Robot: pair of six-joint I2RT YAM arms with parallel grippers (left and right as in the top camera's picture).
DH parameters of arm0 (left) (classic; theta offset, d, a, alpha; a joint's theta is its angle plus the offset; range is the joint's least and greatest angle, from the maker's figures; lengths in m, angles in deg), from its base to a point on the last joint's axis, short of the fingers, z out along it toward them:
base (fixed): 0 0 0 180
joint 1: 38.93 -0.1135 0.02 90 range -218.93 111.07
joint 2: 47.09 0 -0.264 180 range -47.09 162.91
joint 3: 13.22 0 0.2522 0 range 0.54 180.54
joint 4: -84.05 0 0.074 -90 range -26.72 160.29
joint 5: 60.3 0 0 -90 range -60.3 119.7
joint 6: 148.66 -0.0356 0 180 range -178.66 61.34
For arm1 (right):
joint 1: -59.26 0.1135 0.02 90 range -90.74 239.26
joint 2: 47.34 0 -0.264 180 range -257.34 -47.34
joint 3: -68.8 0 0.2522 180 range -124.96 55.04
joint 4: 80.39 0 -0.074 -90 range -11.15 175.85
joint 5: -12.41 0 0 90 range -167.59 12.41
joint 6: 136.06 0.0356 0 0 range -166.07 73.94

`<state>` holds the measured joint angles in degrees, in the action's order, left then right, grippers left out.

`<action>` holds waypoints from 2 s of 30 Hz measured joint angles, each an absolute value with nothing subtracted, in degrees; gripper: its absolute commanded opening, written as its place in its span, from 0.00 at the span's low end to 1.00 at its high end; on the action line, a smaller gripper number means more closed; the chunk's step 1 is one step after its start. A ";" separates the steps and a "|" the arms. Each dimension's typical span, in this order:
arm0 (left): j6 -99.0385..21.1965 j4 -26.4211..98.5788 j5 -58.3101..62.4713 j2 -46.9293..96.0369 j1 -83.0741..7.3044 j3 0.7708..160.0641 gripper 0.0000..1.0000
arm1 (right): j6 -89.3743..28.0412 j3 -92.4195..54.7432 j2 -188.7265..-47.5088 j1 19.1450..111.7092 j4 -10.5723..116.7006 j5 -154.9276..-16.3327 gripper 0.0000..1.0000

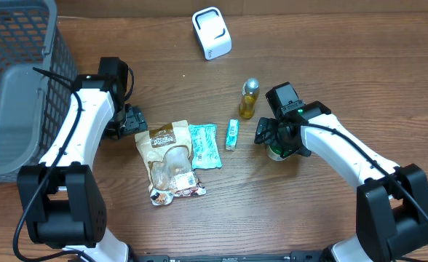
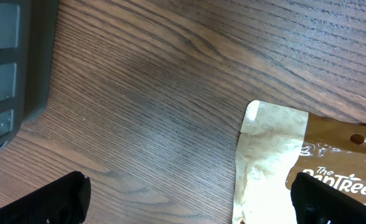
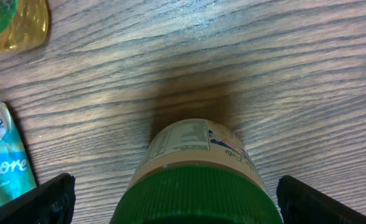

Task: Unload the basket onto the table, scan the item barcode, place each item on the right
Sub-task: 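Lower the right gripper onto the jar and close on its lid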

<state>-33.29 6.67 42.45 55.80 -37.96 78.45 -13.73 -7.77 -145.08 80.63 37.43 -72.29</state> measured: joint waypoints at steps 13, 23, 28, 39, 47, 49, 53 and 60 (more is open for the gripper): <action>-33.29 6.67 42.45 55.80 -37.96 78.45 1.00 | -14.32 -7.77 -145.08 80.63 35.17 -72.46 0.93; -33.29 6.67 42.45 55.80 -37.96 78.45 1.00 | -14.32 -7.77 -145.12 80.63 35.66 -72.48 0.94; -33.29 6.67 42.45 55.80 -37.96 78.45 1.00 | -14.36 -7.77 -145.14 80.63 35.83 -72.46 0.93; -33.29 6.67 42.45 55.80 -37.96 78.45 1.00 | -14.38 -7.55 -145.14 80.63 37.19 -72.46 0.87; -33.29 6.67 42.45 55.80 -37.96 78.45 0.99 | -14.58 -7.55 -145.14 80.63 36.46 -72.44 0.83; -33.29 6.67 42.45 55.80 -37.96 78.45 1.00 | -14.56 -7.55 -145.14 80.63 35.98 -72.44 0.83; -33.29 6.67 42.45 55.80 -37.96 78.45 1.00 | -14.60 -7.55 -145.14 80.63 35.74 -72.40 0.79; -33.29 6.67 42.45 55.80 -37.96 78.45 1.00 | -14.60 -7.55 -145.14 80.63 34.69 -72.22 0.70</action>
<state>-33.29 6.67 42.45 55.80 -37.96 78.45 -14.60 -7.55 -145.14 80.63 34.69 -72.22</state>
